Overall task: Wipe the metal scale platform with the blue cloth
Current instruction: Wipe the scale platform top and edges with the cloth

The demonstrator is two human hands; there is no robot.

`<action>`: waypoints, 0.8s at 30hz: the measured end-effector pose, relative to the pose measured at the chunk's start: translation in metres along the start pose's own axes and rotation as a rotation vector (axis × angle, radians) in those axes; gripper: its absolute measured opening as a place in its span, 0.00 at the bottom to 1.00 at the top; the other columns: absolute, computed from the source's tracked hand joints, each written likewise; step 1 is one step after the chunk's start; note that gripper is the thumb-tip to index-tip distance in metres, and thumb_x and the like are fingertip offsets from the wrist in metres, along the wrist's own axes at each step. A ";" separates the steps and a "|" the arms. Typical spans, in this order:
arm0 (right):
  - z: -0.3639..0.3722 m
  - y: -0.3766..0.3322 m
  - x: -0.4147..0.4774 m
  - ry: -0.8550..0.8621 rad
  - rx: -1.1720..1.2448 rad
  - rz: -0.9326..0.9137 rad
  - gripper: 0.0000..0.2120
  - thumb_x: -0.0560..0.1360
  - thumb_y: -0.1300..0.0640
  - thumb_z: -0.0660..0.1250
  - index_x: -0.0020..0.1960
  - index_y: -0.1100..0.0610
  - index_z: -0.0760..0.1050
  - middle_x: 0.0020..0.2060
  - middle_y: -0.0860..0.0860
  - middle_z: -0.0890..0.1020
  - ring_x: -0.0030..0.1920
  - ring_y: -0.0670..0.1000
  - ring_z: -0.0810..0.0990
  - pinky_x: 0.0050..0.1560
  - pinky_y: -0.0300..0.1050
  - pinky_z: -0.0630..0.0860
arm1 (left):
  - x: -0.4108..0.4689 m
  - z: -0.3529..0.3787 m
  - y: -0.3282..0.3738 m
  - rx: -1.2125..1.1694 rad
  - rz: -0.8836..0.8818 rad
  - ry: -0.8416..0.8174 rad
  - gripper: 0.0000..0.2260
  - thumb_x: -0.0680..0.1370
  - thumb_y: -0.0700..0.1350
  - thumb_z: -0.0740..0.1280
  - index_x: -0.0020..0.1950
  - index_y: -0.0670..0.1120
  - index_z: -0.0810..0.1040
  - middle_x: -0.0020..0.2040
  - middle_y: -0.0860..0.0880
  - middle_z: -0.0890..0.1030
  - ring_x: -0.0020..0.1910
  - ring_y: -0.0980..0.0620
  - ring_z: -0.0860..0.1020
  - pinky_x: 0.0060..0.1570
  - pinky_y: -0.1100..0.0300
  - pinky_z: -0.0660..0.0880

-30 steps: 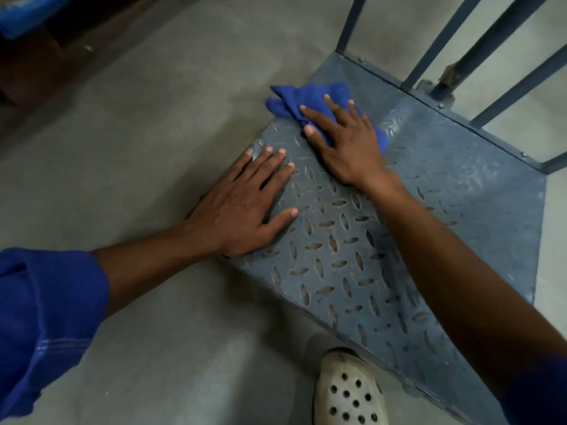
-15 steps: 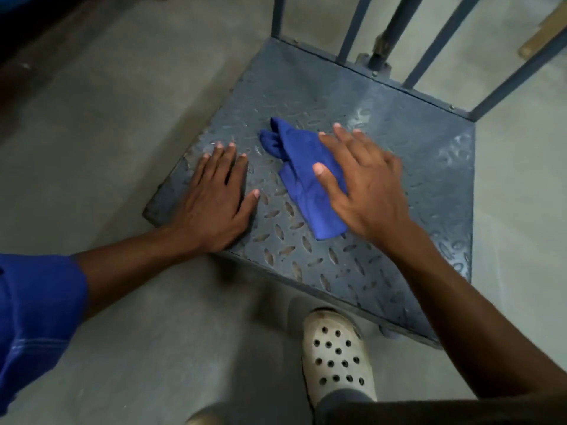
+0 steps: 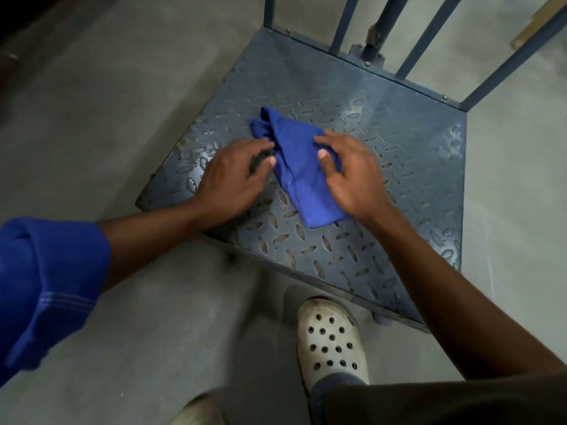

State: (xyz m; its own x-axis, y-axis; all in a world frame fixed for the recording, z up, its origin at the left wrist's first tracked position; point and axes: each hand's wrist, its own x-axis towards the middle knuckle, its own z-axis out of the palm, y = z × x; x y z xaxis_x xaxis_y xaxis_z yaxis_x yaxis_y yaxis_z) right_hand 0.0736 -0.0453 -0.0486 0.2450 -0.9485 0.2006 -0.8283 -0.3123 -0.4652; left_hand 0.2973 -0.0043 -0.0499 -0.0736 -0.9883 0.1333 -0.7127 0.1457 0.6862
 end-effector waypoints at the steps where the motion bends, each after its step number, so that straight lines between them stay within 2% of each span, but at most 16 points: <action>1: -0.001 0.000 -0.002 0.017 0.044 0.009 0.19 0.82 0.50 0.60 0.68 0.54 0.80 0.69 0.52 0.80 0.70 0.54 0.77 0.72 0.59 0.72 | 0.006 -0.001 0.002 -0.051 -0.036 0.039 0.17 0.85 0.48 0.67 0.72 0.45 0.80 0.67 0.45 0.83 0.65 0.47 0.81 0.64 0.59 0.72; 3: -0.004 0.000 -0.006 0.068 0.110 0.017 0.17 0.81 0.54 0.63 0.67 0.55 0.81 0.67 0.52 0.82 0.69 0.52 0.78 0.73 0.55 0.72 | 0.021 0.001 0.002 -0.162 -0.143 0.075 0.16 0.83 0.48 0.71 0.70 0.47 0.82 0.60 0.49 0.86 0.56 0.52 0.84 0.59 0.59 0.78; 6: -0.006 0.004 -0.012 0.124 0.121 0.027 0.15 0.81 0.54 0.64 0.65 0.54 0.82 0.65 0.51 0.83 0.68 0.50 0.79 0.72 0.52 0.72 | 0.039 0.009 0.003 -0.393 -0.337 0.052 0.17 0.79 0.51 0.76 0.66 0.46 0.84 0.52 0.49 0.88 0.45 0.50 0.85 0.49 0.57 0.80; 9: -0.004 0.007 -0.019 0.094 0.096 0.023 0.15 0.81 0.53 0.64 0.64 0.53 0.82 0.66 0.51 0.82 0.68 0.51 0.78 0.72 0.55 0.72 | 0.050 0.018 0.011 -0.456 -0.407 0.084 0.18 0.75 0.53 0.80 0.59 0.45 0.85 0.43 0.48 0.88 0.31 0.53 0.81 0.38 0.56 0.80; 11: 0.000 0.004 -0.026 0.056 0.052 -0.033 0.15 0.82 0.54 0.64 0.66 0.53 0.81 0.68 0.52 0.80 0.69 0.52 0.77 0.73 0.54 0.71 | 0.055 0.022 0.015 -0.468 -0.421 0.096 0.14 0.74 0.52 0.81 0.52 0.46 0.85 0.39 0.47 0.87 0.27 0.51 0.80 0.34 0.54 0.81; 14: 0.005 -0.002 -0.034 0.018 0.029 -0.110 0.15 0.83 0.54 0.64 0.68 0.53 0.80 0.70 0.52 0.78 0.71 0.53 0.74 0.76 0.44 0.65 | 0.060 0.027 0.011 -0.409 -0.356 0.120 0.10 0.74 0.52 0.79 0.40 0.52 0.80 0.40 0.47 0.87 0.34 0.45 0.85 0.42 0.43 0.85; 16: 0.003 -0.002 -0.036 0.028 0.041 -0.106 0.16 0.83 0.53 0.64 0.69 0.52 0.79 0.71 0.51 0.77 0.72 0.52 0.72 0.76 0.39 0.61 | 0.063 0.029 0.006 -0.369 -0.318 0.130 0.10 0.72 0.55 0.75 0.38 0.53 0.77 0.40 0.48 0.86 0.39 0.44 0.85 0.46 0.41 0.84; 18: 0.001 0.000 -0.036 0.050 0.054 -0.096 0.15 0.83 0.53 0.65 0.68 0.53 0.79 0.71 0.51 0.77 0.72 0.52 0.72 0.76 0.40 0.62 | 0.063 0.027 0.003 -0.353 -0.312 0.125 0.09 0.70 0.54 0.73 0.38 0.53 0.75 0.40 0.48 0.86 0.39 0.47 0.82 0.48 0.42 0.83; 21: 0.000 0.002 -0.036 0.022 0.042 -0.098 0.15 0.83 0.53 0.65 0.68 0.53 0.79 0.72 0.50 0.77 0.73 0.52 0.72 0.77 0.45 0.64 | 0.062 0.019 0.005 -0.328 -0.304 0.136 0.11 0.70 0.49 0.76 0.41 0.53 0.74 0.42 0.47 0.85 0.41 0.49 0.82 0.51 0.45 0.82; 24: 0.002 -0.001 -0.036 -0.023 0.006 -0.099 0.17 0.84 0.51 0.63 0.71 0.52 0.78 0.73 0.50 0.75 0.75 0.51 0.70 0.77 0.50 0.64 | 0.056 0.017 0.004 -0.057 -0.147 0.166 0.16 0.76 0.47 0.76 0.57 0.44 0.74 0.54 0.44 0.80 0.52 0.45 0.78 0.54 0.54 0.72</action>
State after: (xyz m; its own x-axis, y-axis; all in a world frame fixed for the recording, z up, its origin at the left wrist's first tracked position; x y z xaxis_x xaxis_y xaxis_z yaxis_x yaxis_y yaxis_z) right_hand 0.0669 -0.0109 -0.0567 0.3372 -0.9140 0.2257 -0.7964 -0.4048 -0.4494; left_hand 0.2785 -0.0602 -0.0513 0.1467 -0.9790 0.1415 -0.6664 0.0079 0.7455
